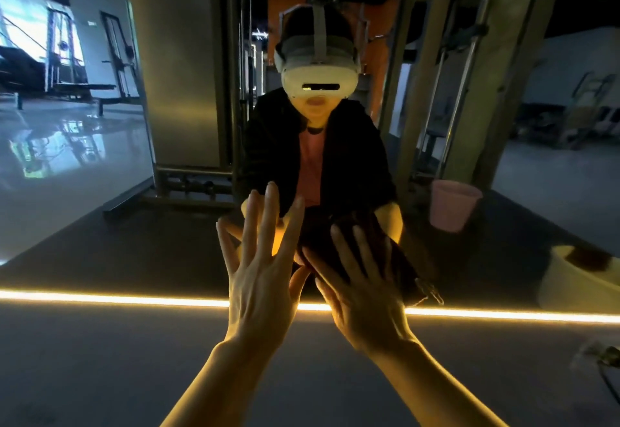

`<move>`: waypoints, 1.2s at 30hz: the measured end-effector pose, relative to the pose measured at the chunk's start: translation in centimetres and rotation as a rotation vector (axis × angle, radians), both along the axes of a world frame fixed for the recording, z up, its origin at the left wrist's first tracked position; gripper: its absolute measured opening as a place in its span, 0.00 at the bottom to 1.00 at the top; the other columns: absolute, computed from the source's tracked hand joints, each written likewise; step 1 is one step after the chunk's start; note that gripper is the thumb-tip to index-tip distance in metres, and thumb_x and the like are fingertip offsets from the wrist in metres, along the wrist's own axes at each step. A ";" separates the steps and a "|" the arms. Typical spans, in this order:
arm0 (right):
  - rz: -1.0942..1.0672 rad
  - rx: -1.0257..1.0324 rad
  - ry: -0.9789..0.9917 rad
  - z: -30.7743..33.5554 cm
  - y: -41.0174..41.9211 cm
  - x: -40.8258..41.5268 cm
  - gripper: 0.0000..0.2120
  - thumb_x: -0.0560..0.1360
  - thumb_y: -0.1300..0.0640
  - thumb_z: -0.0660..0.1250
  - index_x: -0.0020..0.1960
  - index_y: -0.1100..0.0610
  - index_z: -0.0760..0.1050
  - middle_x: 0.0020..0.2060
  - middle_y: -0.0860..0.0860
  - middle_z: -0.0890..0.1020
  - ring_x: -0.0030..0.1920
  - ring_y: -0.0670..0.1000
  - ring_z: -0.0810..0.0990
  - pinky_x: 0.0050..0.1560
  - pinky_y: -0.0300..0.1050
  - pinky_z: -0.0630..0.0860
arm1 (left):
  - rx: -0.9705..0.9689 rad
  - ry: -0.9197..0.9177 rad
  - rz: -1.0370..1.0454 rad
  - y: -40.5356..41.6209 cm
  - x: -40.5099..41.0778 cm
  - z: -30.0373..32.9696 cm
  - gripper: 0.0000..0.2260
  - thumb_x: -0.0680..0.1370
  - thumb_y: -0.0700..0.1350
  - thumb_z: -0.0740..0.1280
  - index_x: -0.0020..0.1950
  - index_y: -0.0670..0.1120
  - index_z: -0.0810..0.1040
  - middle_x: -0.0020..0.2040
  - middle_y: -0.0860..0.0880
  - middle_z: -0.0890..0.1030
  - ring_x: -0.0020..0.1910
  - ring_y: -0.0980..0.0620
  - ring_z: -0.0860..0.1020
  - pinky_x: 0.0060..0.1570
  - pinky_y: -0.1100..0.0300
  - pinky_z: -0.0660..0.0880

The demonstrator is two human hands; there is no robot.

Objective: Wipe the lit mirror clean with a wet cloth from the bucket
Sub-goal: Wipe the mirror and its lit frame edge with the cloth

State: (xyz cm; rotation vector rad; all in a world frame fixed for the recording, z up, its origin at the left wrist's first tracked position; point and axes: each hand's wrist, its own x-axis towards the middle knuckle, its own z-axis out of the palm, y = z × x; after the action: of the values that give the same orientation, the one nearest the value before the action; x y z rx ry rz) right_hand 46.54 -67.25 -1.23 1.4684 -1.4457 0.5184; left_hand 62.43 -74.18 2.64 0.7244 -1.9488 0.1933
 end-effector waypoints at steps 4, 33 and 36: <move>-0.139 -0.225 -0.208 7.4 0.5 -1.8 0.27 0.83 0.41 0.48 0.80 0.42 0.46 0.80 0.55 0.48 0.79 0.59 0.45 0.77 0.62 0.40 | 0.016 0.052 -0.007 0.3 0.6 1.1 0.44 0.69 0.43 0.78 0.80 0.48 0.58 0.81 0.44 0.50 0.80 0.43 0.48 0.71 0.28 0.47; -0.221 -0.288 -0.272 20.0 0.9 -1.8 0.28 0.84 0.41 0.46 0.81 0.49 0.44 0.80 0.60 0.49 0.79 0.63 0.47 0.77 0.64 0.44 | -0.082 -0.166 0.022 -1.5 6.5 12.3 0.49 0.67 0.49 0.78 0.81 0.47 0.53 0.81 0.44 0.46 0.79 0.43 0.45 0.72 0.36 0.42; -0.152 -0.144 -0.147 15.5 -1.1 1.3 0.28 0.84 0.42 0.45 0.81 0.49 0.45 0.80 0.57 0.47 0.79 0.61 0.44 0.77 0.63 0.41 | -0.141 -0.191 -0.007 -2.7 5.7 14.1 0.44 0.71 0.61 0.66 0.81 0.46 0.52 0.81 0.43 0.47 0.79 0.42 0.45 0.73 0.34 0.44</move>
State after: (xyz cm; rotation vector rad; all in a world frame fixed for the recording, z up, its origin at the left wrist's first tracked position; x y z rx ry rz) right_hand 47.80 -68.35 14.32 1.2180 -1.5862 0.6322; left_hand 68.14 -76.91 16.76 0.6253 -2.0937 0.4045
